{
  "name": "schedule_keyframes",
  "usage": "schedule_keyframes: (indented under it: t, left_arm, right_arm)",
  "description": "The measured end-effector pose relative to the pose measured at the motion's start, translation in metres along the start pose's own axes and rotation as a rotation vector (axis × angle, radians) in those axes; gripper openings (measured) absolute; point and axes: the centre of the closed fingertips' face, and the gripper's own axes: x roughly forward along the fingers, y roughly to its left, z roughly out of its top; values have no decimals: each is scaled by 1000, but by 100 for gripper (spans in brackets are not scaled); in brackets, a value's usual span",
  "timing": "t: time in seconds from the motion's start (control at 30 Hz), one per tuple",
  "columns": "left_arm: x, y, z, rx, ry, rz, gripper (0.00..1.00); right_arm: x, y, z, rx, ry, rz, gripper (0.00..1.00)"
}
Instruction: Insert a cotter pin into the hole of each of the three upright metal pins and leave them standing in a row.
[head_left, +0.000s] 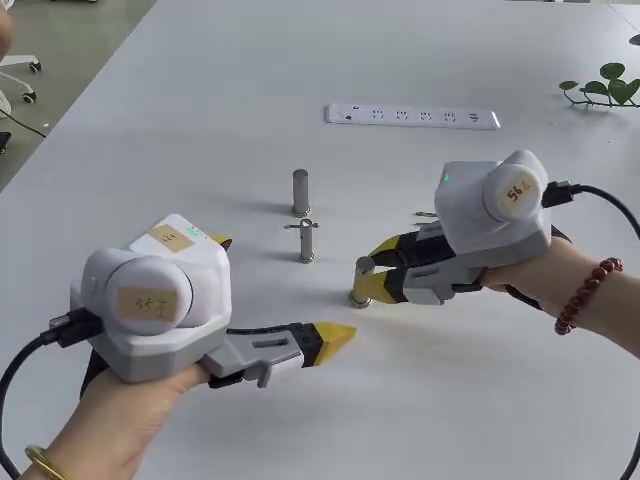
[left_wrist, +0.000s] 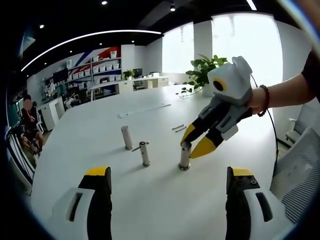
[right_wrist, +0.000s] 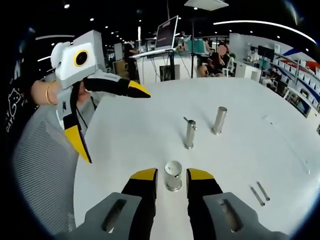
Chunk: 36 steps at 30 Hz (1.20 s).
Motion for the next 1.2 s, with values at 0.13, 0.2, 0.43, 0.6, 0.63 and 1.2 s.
schedule_keyframes:
  t: [0.13,0.2,0.43,0.6,0.63,1.2]
  left_arm:
    - [-1,0,-1,-2,0,0,96]
    - [-1,0,-1,-2,0,3,96]
    - [-1,4,0,-5,-6,20,95]
    - [-1,2,1,-5,-9,17,94]
    - [-1,1,2,-4,-10,15,94]
    - [3,5,0,-8,-6,15,93]
  right_arm:
    - [-10,-2,8,6,-14,8,19]
    - [-14,-2,11,39,-31,21,20]
    - [-31,-13,8,58,-16,6,20]
    - [-40,-26,0,39,15,-14,18]
    - [-42,-31,-3,27,30,-25,18]
    - [-50,-85,-37,-37,211,-69,17]
